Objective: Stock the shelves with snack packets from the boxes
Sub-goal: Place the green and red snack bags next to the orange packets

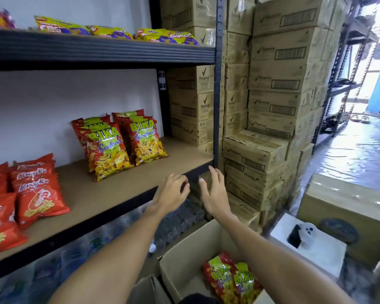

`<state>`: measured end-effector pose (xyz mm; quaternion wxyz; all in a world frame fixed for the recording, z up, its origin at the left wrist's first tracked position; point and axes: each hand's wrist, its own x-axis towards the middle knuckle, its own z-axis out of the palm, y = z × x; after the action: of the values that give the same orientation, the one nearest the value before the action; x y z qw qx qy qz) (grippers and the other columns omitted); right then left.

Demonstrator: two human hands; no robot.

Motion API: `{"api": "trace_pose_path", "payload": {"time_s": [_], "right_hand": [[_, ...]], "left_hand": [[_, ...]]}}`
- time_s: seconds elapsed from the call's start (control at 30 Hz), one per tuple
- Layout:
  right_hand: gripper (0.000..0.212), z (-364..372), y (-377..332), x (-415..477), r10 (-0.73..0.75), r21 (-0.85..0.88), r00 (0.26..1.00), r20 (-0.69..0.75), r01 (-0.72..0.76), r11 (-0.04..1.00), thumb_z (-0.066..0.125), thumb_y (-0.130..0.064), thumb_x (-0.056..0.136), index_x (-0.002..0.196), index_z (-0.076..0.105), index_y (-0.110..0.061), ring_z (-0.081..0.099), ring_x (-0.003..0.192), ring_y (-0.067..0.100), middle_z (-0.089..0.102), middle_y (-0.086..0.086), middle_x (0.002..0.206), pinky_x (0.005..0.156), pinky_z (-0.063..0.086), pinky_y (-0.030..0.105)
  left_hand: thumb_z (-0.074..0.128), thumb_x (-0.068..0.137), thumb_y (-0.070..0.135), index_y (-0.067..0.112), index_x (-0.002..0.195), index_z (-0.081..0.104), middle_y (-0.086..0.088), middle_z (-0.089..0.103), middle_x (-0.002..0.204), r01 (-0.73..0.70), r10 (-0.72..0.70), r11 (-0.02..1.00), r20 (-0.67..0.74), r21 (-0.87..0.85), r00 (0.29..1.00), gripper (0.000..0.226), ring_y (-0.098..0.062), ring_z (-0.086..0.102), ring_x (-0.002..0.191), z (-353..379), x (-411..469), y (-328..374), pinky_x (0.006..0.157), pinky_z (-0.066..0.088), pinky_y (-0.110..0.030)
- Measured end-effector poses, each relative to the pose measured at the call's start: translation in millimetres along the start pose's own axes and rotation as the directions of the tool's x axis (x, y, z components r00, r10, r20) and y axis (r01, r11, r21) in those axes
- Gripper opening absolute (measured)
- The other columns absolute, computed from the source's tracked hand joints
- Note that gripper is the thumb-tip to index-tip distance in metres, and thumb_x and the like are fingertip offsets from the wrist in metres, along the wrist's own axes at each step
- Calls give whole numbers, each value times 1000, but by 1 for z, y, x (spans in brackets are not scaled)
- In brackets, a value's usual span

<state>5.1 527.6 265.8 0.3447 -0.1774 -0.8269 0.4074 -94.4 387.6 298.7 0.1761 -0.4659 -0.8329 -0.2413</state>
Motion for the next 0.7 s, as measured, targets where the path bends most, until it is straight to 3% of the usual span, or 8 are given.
{"api": "trace_pose_path", "payload": {"time_s": [0.1, 0.23, 0.37, 0.47, 0.57, 0.7], "right_hand": [[57, -10, 29, -28, 91, 15, 995, -30, -90, 996, 43, -49, 102, 153, 31, -26, 29, 146, 17, 24, -3, 159, 116, 31, 35], [53, -14, 65, -57, 213, 45, 976, -54, -211, 977, 44, -45, 104, 152, 32, -27, 37, 133, 7, 27, -7, 156, 108, 33, 28], [56, -6, 111, -76, 343, 9, 938, -54, -343, 939, 42, -53, 102, 151, 32, -29, 36, 140, 15, 29, -7, 156, 114, 37, 40], [53, 3, 148, -89, 418, -15, 907, -58, -420, 908, 42, -49, 103, 151, 34, -27, 39, 137, 17, 34, -4, 152, 113, 40, 42], [57, 16, 188, -103, 509, -82, 860, -40, -510, 856, 42, -50, 102, 152, 32, -26, 40, 138, 20, 33, -1, 153, 113, 40, 44], [65, 36, 247, -122, 690, -248, 723, 32, -663, 706, 39, -55, 101, 155, 25, -23, 34, 142, 34, 28, 14, 156, 117, 32, 52]], "left_hand": [[51, 97, 32, 17, 100, 64, 0, 66, 102, 1, 1, 999, 57, -45, 998, 21, -19, 56, 102, 26, -11, 15, 85, 47, -39], [49, 99, 34, 17, 102, 62, -1, 65, 101, 45, -23, 992, 178, -120, 984, 22, -20, 57, 98, 63, -22, 28, 80, 48, -38], [49, 98, 37, 21, 102, 61, 0, 67, 98, 140, -80, 974, 307, -180, 948, 20, -21, 62, 90, 114, -34, 25, 74, 51, -36], [49, 98, 37, 20, 102, 62, -4, 71, 96, 211, -103, 950, 407, -232, 908, 22, -25, 66, 89, 160, -48, 18, 70, 50, -35], [51, 99, 35, 21, 106, 63, -3, 71, 100, 278, -130, 933, 505, -230, 853, 20, -22, 66, 90, 206, -64, 13, 67, 41, -28], [47, 102, 39, 15, 120, 59, -6, 67, 116, 486, -245, 854, 678, -187, 693, 33, -26, 62, 109, 280, -88, -2, 87, 46, -31]]}}
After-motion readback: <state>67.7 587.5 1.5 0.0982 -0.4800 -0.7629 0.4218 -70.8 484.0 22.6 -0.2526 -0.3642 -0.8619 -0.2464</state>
